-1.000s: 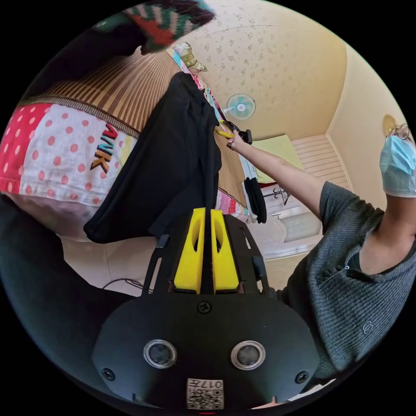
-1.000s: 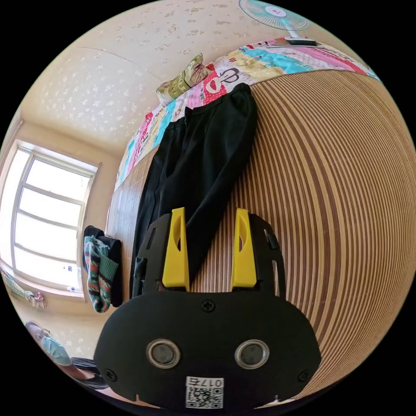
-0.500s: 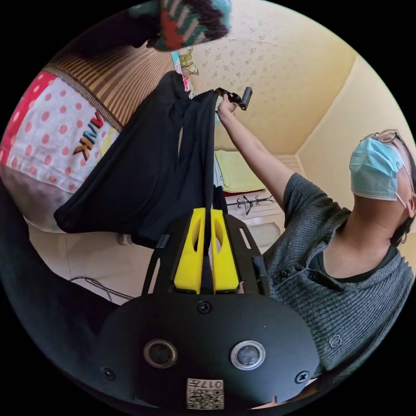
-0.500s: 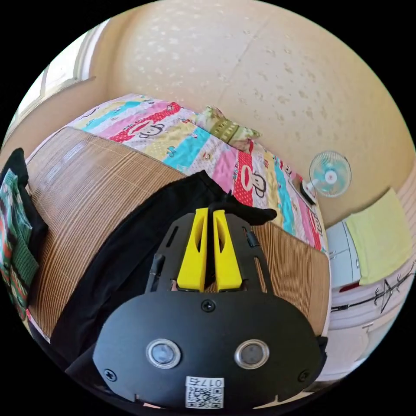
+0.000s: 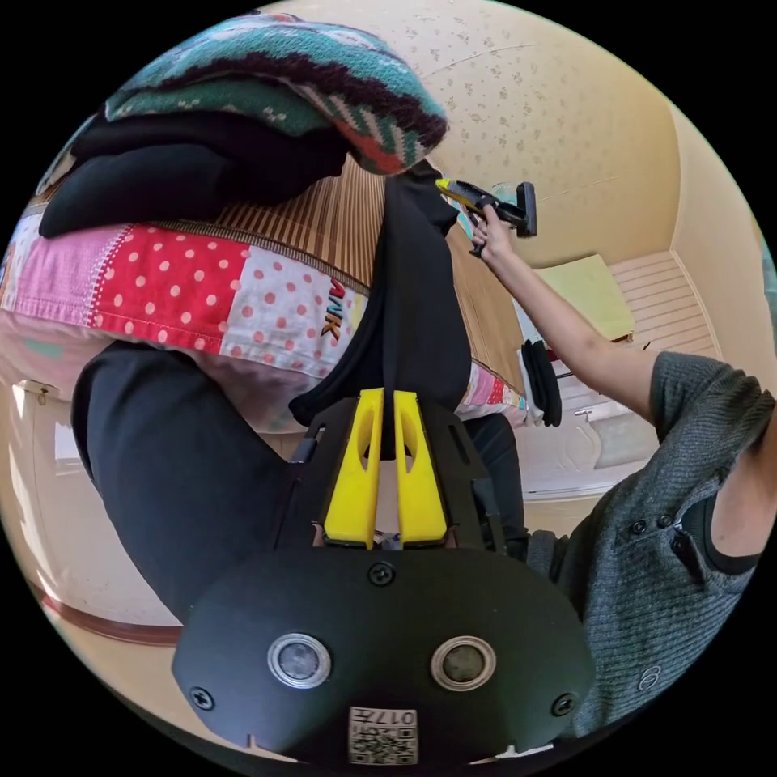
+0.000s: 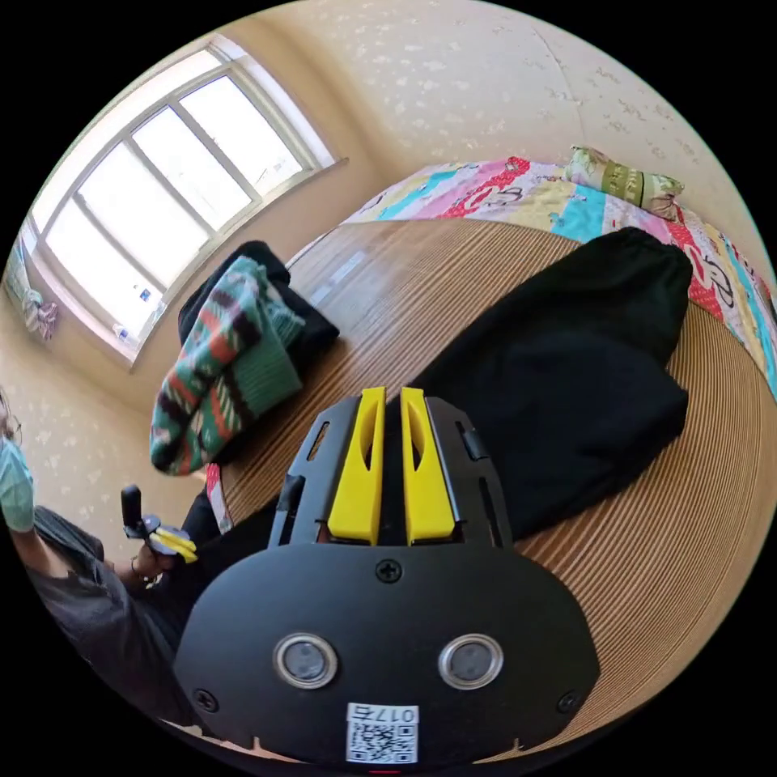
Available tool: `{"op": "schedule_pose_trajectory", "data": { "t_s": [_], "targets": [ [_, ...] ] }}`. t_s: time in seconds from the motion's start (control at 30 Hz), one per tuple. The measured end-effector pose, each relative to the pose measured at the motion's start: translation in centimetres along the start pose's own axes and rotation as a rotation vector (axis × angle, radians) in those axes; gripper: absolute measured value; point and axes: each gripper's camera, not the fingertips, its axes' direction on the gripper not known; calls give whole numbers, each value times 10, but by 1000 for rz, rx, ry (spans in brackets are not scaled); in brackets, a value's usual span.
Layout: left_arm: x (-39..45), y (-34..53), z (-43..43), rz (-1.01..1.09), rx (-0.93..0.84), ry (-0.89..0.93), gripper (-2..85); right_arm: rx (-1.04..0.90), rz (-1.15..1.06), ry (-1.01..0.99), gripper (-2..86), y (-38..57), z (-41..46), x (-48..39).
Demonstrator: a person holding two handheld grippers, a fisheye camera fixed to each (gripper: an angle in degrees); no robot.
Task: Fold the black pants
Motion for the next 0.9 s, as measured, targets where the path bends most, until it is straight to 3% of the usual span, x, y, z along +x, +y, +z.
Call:
{"op": "schedule_pose_trajectory", "data": {
  "t_s": [0.13, 0.33, 0.53, 0.77, 0.9],
  "targets": [
    [6, 0, -2, 36, -4, -8, 20, -60, 118, -59, 75, 146, -23, -26],
    [24, 2, -4, 83, -26, -40, 18, -50, 321, -109, 89, 285, -26, -75],
    [47, 7, -5, 121, -48, -101, 18, -43, 441, 1, 50, 306, -3, -99],
    [58, 22, -51, 208, 44, 117, 4, 112, 500, -78, 24, 334, -37, -108],
    [54, 26, -49, 149, -14, -56, 4, 54, 451, -68, 26, 348, -22, -104]
  ]
}}
